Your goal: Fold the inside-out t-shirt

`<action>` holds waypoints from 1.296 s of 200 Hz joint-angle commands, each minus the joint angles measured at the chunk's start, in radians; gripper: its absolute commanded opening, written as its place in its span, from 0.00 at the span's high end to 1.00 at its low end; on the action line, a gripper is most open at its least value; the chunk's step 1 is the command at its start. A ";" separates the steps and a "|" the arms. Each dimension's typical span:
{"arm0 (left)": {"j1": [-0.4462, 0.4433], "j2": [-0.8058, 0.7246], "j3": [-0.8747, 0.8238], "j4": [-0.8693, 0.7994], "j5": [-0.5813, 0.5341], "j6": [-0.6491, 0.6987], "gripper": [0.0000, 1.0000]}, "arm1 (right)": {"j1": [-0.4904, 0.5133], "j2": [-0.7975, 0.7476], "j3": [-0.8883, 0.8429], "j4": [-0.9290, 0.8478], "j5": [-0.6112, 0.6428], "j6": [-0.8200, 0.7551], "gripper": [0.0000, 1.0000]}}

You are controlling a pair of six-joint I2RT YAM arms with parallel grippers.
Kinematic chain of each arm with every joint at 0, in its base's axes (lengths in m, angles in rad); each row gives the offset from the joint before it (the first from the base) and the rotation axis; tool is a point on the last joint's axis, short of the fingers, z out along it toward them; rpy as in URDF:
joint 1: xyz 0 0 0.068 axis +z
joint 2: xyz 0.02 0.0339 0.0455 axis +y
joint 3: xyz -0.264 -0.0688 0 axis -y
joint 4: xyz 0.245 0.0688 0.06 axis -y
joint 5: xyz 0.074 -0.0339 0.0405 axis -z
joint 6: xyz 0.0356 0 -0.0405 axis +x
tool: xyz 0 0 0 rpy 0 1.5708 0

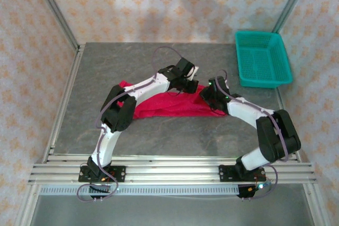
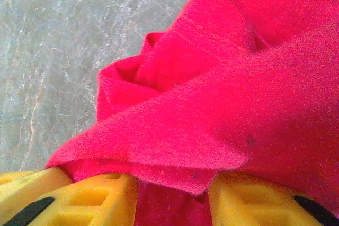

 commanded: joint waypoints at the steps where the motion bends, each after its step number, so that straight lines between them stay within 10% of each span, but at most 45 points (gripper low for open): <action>1: 0.005 -0.014 0.019 -0.031 -0.019 0.006 1.00 | -0.006 0.008 0.038 0.021 0.020 -0.010 0.69; 92: 0.006 -0.012 0.025 -0.043 -0.019 0.016 1.00 | -0.008 0.087 0.029 0.067 0.030 -0.014 0.51; 144: 0.005 -0.009 0.021 -0.049 -0.017 0.017 1.00 | -0.008 0.105 0.075 0.071 0.022 -0.018 0.96; 259: 0.010 -0.013 0.045 -0.067 -0.044 0.006 1.00 | -0.011 -0.195 0.135 -0.279 -0.100 0.015 1.00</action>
